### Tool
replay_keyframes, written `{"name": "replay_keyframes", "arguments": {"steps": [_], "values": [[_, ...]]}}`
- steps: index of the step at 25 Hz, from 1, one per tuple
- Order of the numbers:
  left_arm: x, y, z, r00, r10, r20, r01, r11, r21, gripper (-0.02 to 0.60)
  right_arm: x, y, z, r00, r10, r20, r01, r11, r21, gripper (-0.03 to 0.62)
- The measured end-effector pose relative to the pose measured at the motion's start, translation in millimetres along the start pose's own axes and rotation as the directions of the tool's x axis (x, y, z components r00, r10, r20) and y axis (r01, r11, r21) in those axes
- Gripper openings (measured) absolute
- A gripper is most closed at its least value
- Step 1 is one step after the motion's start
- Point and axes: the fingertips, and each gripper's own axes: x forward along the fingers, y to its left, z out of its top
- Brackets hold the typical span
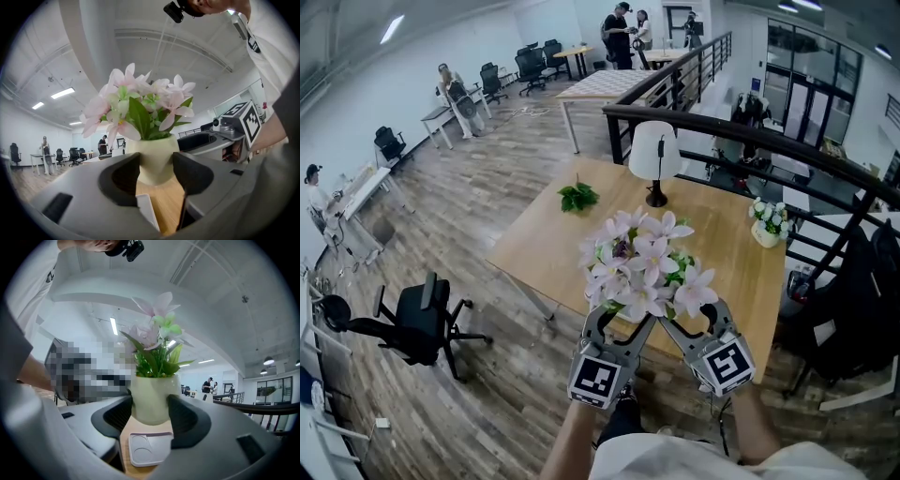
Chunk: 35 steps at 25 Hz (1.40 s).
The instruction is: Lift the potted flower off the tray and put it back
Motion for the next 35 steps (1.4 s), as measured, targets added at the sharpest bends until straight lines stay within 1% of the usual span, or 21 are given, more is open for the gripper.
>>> {"name": "replay_keyframes", "arguments": {"steps": [3,8,13,16,22,30,33,35], "values": [[5.8,4.0,-4.1,1.000,-0.005,-0.003,0.005,1.000,0.003,0.245,5.1,-4.0,-4.4,1.000,0.000,-0.008,0.000,1.000,0.005,0.235],[39.3,38.5,-16.5,1.000,-0.003,-0.001,0.003,1.000,-0.014,0.247,45.2,-32.7,-13.1,1.000,-0.001,-0.007,0.001,1.000,0.004,0.235],[58.6,56.0,-25.0,1.000,-0.003,-0.005,0.003,1.000,-0.019,0.245,65.7,-47.0,-21.0,0.999,0.005,-0.032,-0.005,1.000,0.020,0.235],[68.6,68.0,-33.0,1.000,-0.004,-0.012,0.004,1.000,-0.023,0.246,80.6,-55.1,-27.9,1.000,0.007,-0.027,-0.007,1.000,0.013,0.235],[94.8,94.4,-59.0,0.999,0.007,-0.038,-0.009,0.999,-0.042,0.245,115.4,-72.7,-52.6,0.998,0.027,-0.051,-0.025,0.999,0.037,0.235],[114.4,121.6,-92.4,0.998,-0.008,-0.066,0.004,0.998,-0.059,0.246,152.5,-82.6,-78.2,0.998,0.035,-0.056,-0.032,0.998,0.059,0.236],[124.0,129.4,-107.6,0.997,-0.017,-0.078,0.012,0.998,-0.063,0.246,164.0,-87.8,-94.3,0.997,0.031,-0.066,-0.026,0.997,0.077,0.236],[130.8,134.9,-116.0,0.996,-0.017,-0.089,0.011,0.997,-0.077,0.245,172.7,-92.5,-101.2,0.997,0.029,-0.066,-0.024,0.997,0.079,0.236]]}}
